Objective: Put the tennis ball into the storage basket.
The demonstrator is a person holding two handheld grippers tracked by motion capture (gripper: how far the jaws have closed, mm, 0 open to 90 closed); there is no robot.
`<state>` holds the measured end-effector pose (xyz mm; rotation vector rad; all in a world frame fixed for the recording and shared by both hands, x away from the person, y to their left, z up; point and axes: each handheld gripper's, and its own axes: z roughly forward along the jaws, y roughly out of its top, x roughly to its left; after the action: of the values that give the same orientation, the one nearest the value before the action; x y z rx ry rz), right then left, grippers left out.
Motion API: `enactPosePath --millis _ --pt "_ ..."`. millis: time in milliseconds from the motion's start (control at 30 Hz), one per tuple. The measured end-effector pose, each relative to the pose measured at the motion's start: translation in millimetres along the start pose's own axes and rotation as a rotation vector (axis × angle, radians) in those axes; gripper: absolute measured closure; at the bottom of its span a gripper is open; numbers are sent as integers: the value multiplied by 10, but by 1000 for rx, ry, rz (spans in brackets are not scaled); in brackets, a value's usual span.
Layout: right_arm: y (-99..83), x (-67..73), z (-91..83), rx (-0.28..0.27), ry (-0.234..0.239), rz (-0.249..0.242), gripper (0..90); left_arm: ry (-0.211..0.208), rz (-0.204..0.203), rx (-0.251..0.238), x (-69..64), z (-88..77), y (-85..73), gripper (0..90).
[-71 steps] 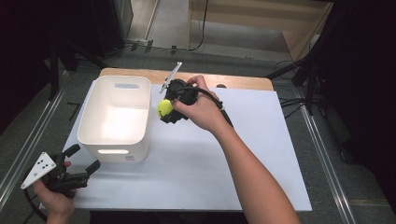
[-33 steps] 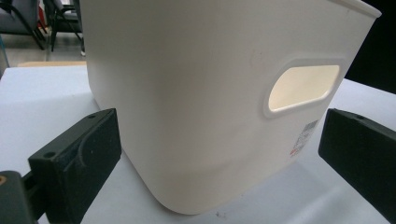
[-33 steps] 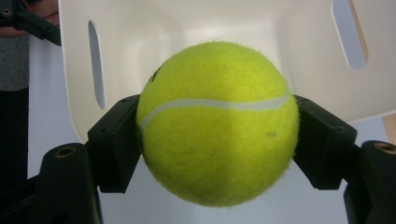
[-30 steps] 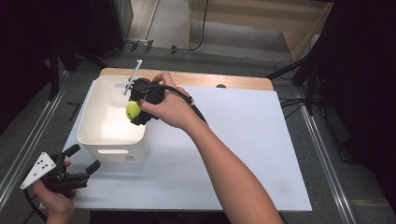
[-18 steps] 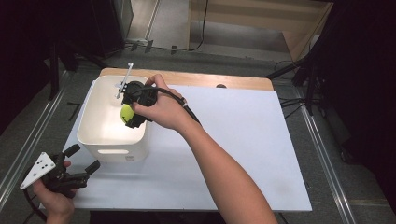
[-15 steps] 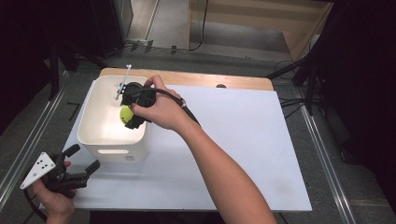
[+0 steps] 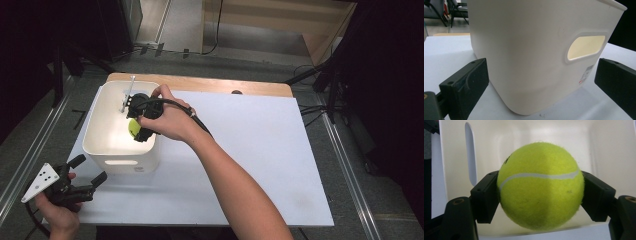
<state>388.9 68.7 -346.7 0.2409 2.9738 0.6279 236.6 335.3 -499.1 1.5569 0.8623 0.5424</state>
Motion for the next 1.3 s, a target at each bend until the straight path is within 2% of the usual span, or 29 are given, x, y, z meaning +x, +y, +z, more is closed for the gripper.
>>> enactPosePath --millis 33,67,100,133,233,267,500,667,1133,1300 --pt "0 5 13 6 1 -10 230 0 -1 0 0 0 0 0" --pt "-4 28 26 19 -1 -12 157 0 -1 0 0 1 0 0" --pt "-4 28 26 19 -1 -12 157 0 0 0 0 0 0 0" --pt "-8 35 22 6 1 -12 90 0 -1 0 -1 0 0 0" --pt "-17 36 -34 -34 -19 1 0 0 -1 0 0 -1 0 0" --pt "-24 30 -53 -51 -16 9 0 0 1 1 -1 -2 1 0" --pt "-101 35 -138 -59 -34 14 0 -1 3 1 -1 -1 0 0" --pt "-202 19 -183 -88 -38 19 0 1 2 0 -2 0 0 0" --pt "-643 20 -342 -139 -56 88 0 5 3 1 -8 5 -1 0" --pt "-818 25 -372 -161 -76 115 0 2 5 3 -7 2 -1 0"
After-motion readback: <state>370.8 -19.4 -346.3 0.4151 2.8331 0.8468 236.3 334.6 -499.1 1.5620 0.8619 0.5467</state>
